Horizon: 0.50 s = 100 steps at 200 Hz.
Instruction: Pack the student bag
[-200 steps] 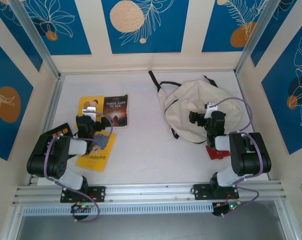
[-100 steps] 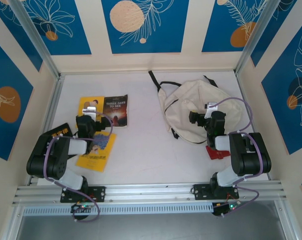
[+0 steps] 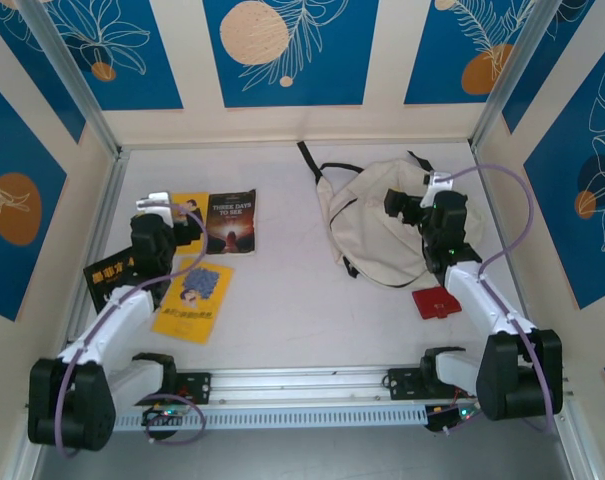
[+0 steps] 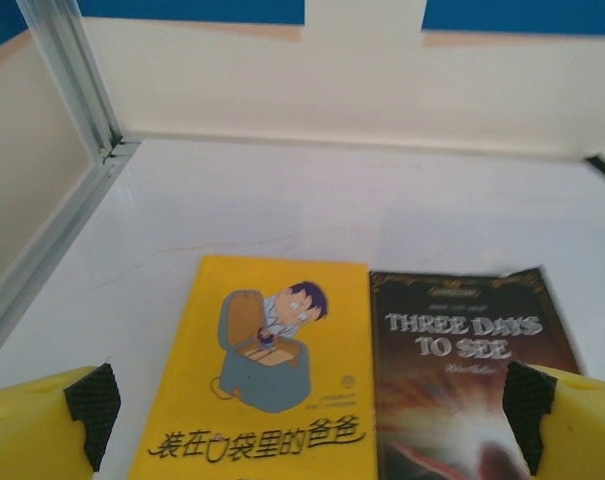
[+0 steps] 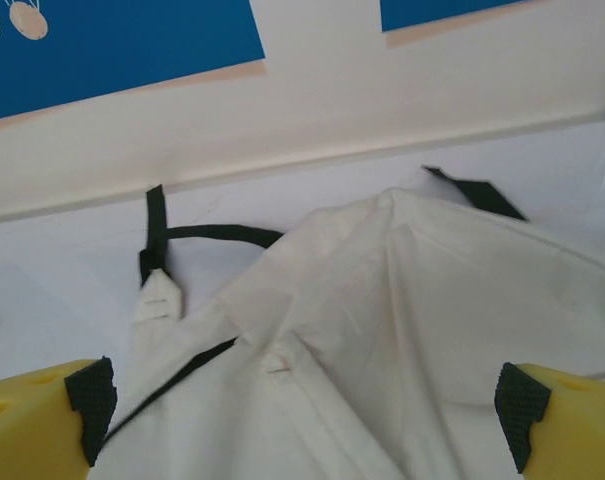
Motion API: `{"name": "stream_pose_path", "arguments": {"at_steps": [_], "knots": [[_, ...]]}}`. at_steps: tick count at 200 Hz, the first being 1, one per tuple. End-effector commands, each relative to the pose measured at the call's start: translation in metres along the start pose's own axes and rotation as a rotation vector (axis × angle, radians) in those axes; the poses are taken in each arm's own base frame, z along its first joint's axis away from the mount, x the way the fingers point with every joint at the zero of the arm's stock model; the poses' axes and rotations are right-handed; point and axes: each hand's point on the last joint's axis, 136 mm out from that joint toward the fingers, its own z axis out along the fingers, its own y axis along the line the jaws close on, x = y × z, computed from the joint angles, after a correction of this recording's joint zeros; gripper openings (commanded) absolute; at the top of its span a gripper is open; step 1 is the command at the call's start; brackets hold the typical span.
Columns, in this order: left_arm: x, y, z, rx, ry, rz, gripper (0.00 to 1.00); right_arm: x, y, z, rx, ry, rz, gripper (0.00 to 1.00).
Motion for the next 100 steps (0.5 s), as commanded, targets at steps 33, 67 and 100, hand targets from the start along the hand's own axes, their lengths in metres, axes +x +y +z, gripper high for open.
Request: {"name": "stream_pose_path", "arguments": {"at_steps": [33,67,100], "knots": [[0.006,-0.017,-0.029,0.081,0.221,-0.3,1.0,0.068,0.024,0.007,-0.007,0.526,0.311,0.95],[0.011,-0.034,-0.034,0.171,0.289,-0.315,1.0,0.097,0.053,0.037,-0.052,0.688,0.344,0.91],[0.022,-0.038,-0.034,0.188,0.331,-0.31,1.0,0.119,0.074,0.076,-0.043,0.812,0.351,0.75]]}}
